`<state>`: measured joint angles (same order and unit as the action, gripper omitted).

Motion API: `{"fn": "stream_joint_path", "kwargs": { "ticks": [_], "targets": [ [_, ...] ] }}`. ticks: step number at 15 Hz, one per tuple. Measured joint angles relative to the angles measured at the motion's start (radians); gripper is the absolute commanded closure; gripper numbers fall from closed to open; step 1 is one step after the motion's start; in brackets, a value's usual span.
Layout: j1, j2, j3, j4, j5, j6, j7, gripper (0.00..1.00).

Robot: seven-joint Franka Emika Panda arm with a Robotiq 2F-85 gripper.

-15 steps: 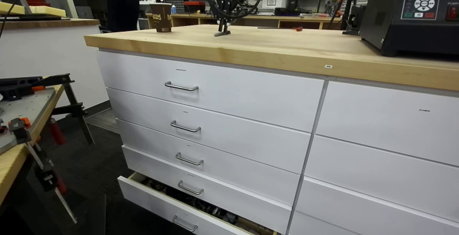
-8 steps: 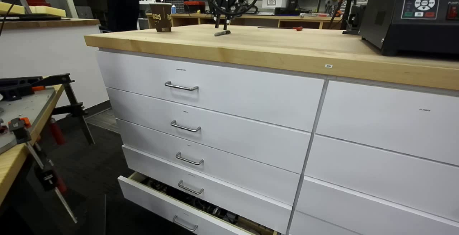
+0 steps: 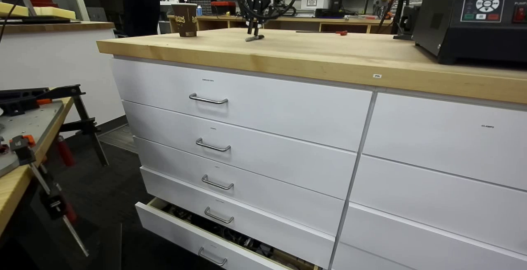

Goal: Put the pen in the cup

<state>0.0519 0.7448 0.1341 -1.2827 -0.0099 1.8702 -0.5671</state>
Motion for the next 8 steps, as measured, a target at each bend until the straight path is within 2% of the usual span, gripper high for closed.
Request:
{"fn": "stream_joint_path", "kwargs": {
  "ticks": [2,3,5,8],
  "targets": [
    [0.000,0.001,0.000,0.000,0.000,-0.004,0.000,1.00],
    [0.000,0.001,0.000,0.000,0.000,-0.006,0.000,0.74],
    [0.000,0.002,0.000,0.000,0.000,-0.007,0.001,0.68],
    [0.000,0.002,0.000,0.000,-0.001,-0.007,0.003,0.49]
  ]
}}
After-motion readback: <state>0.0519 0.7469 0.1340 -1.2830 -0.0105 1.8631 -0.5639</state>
